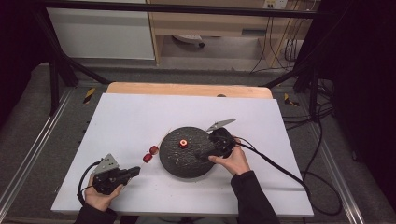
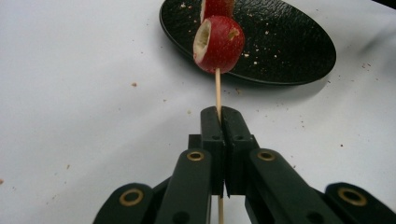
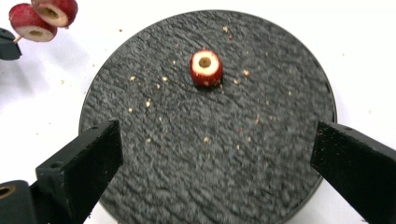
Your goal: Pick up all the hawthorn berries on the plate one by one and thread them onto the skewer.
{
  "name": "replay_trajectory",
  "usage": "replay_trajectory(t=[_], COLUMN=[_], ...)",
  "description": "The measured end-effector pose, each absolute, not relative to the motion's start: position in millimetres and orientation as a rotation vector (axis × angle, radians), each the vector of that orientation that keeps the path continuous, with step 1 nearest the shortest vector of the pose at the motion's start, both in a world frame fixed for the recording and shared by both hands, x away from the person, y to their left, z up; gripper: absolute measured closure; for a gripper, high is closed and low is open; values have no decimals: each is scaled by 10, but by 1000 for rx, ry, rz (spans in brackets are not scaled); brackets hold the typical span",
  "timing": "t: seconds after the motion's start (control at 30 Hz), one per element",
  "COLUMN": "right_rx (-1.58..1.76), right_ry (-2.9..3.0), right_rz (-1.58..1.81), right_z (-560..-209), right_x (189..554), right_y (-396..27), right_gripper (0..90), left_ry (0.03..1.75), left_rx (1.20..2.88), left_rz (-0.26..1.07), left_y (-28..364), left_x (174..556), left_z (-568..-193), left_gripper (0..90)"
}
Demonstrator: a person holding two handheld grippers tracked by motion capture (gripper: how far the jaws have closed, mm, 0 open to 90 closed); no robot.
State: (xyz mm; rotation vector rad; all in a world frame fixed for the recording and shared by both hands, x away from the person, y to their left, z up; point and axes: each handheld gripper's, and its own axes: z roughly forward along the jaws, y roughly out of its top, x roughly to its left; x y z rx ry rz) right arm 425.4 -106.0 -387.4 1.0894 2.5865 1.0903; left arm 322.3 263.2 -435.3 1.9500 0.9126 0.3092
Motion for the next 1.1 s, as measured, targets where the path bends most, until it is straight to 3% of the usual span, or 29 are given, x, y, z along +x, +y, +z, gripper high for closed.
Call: replay_trajectory(t=[0.63, 1.1], right_rx=[1025, 1011], right_ry=[2720, 2788], right_rz=[890, 784], right_z=[-3853, -3982], right_x=[4677, 4860], right_y=[-490, -266], right_gripper=[92, 234], left_ry=[932, 935], left_rx=[1944, 1944], left_rz=[305, 307], left_y=[2693, 2698], left_x=[3239, 3242], left_z=[-4373, -4375], left_gripper=[888, 888])
